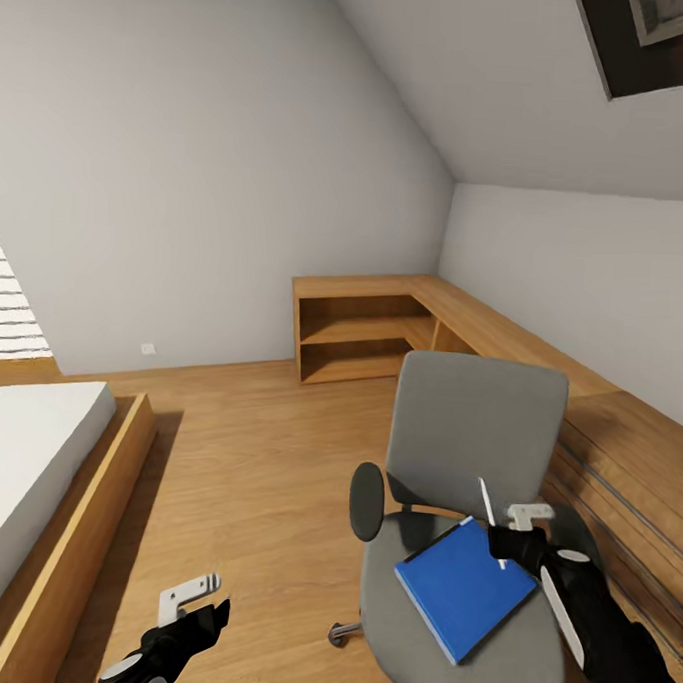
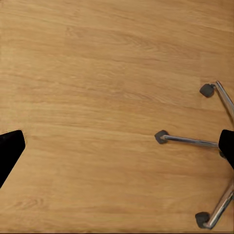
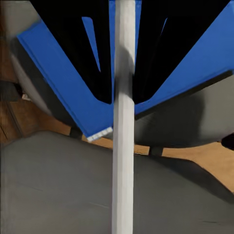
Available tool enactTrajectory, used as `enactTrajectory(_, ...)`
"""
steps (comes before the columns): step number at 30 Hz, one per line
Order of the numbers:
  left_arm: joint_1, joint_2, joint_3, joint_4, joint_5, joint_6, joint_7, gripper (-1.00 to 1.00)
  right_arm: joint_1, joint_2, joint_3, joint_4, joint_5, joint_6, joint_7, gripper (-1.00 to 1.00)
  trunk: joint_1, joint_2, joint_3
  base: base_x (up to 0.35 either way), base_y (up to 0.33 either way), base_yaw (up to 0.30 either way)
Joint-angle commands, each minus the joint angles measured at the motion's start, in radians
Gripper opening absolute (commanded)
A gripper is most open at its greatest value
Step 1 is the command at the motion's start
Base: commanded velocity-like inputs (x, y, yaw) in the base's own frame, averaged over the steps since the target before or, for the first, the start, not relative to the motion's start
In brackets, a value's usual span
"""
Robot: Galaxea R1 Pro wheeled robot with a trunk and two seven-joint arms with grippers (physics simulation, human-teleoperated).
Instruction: In the bedroom, organize the workspace by keeping the computer under the desk, ensuring the monitor is on the desk, placing the keyboard on the desk next to the monitor, placing the mouse on the desk next to the keyboard, moving the folder from the swivel chair onto the desk next to the mouse, stacking the notebook on top of the folder with the pen on top of the notebook, and positioning the swivel chair next to the desk.
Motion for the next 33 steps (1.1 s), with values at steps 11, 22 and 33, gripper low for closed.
enactTrajectory(11,-0.001,0.001,-0.002,-0.001,0.011,0.001,0.01,1.0,0.118,0.001,-0.017,-0.238,-0.085,0.011,0.006,-1.0,-0.043,0.077,0.034,-0.323,0.0,0.0)
enactTrajectory(22,-0.001,0.0,-0.008,-0.001,0.012,0.001,0.01,1.0,0.154,0.001,-0.105,-0.349,-0.212,0.136,0.009,-1.0,-0.085,0.154,0.068,-0.064,0.0,0.0)
enactTrajectory(33,-0.001,0.0,-0.012,-0.001,0.012,0.002,0.01,1.0,0.155,-0.001,-0.129,-0.438,-0.408,0.292,0.019,-1.0,-0.127,0.231,0.103,-0.008,0.0,0.0)
